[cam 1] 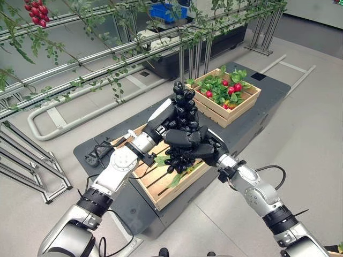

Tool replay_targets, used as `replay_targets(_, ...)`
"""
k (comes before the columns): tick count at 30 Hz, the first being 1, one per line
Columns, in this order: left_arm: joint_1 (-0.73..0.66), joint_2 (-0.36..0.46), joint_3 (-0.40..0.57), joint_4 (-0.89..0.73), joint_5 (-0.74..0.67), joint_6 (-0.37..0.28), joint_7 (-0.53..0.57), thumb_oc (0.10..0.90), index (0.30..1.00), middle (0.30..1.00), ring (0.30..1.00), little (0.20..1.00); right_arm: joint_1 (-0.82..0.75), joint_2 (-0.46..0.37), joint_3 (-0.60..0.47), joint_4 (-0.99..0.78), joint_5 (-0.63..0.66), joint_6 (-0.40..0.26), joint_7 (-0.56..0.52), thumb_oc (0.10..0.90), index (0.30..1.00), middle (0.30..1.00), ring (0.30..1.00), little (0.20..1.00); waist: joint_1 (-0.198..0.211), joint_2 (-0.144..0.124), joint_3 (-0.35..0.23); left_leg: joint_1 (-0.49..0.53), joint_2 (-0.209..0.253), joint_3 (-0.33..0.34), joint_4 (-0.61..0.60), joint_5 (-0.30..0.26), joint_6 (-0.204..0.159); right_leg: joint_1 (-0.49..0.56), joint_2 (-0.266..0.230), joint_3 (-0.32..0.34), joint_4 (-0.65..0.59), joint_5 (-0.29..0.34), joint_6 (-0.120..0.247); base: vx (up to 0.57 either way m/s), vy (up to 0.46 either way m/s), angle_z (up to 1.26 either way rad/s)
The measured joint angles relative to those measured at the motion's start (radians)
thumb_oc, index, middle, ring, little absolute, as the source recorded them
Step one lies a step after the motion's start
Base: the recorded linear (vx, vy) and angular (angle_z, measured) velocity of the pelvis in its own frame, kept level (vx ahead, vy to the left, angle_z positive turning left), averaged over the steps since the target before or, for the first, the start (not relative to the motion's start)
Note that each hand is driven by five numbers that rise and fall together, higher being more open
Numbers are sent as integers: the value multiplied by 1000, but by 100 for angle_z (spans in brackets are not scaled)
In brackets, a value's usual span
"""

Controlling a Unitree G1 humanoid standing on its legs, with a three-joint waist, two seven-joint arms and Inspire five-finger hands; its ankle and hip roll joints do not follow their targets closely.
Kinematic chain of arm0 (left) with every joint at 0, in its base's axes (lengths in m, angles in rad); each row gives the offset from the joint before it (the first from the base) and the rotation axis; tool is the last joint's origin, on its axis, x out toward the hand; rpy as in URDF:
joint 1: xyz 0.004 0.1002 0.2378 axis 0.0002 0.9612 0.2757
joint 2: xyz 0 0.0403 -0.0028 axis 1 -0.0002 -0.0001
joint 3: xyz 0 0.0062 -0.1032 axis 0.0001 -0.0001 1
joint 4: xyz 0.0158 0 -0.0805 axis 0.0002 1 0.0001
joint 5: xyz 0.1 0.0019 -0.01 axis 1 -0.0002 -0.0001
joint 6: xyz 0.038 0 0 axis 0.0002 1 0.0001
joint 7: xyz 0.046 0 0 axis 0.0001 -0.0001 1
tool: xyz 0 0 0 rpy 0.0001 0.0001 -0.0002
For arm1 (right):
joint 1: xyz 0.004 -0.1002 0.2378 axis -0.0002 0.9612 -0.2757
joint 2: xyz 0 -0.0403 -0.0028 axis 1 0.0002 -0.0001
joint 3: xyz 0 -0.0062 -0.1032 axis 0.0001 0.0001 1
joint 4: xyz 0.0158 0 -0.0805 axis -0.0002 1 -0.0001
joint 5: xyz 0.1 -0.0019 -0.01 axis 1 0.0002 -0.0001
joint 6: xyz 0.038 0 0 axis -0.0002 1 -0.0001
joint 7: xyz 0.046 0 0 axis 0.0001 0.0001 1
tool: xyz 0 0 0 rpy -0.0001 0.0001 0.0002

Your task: Pick up the fruits from the basket on one side to the basket on the other side

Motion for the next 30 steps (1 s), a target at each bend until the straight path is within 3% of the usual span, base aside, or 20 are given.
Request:
replay_targets(1, 0, -3, 0, 0, 0, 0, 4, 800, 900, 900, 900, 900, -1, 1, 9, -1, 2, 0, 4, 400, 300, 300, 300, 300, 0, 0, 0, 0, 0, 0, 0, 0, 0, 0, 0, 0, 0, 0, 0, 0, 0, 0)
replay_targets(12, 0, -42, 0, -24, -1, -1, 66, 800, 900, 900, 900, 900, 0, 19, 29, 1, 24, -4, 0, 400, 300, 300, 300, 300, -3, 10, -6, 1, 1, 4, 0, 0, 0, -2, 1, 6, 0, 1, 0, -1, 0, -1)
replay_targets(19, 23, -53, 34, -24, -1, -17, 131, 800, 900, 900, 900, 900, 71, 30, -17, 1, -15, -56, -1, 400, 300, 300, 300, 300, -7, 10, -6, 2, 3, 20, 0, 0, 0, -9, 2, 22, 0, 4, -1, -2, -7, -6)
replay_targets(30, 125, -92, 246, -7, -39, -68, 289, 800, 900, 900, 900, 900, 269, 7, -181, 72, -20, -113, -17, 400, 300, 300, 300, 300, -42, 10, -6, 1, 8, 47, -1, 0, 1, -25, 7, 53, 0, 14, -2, -4, -11, -7)
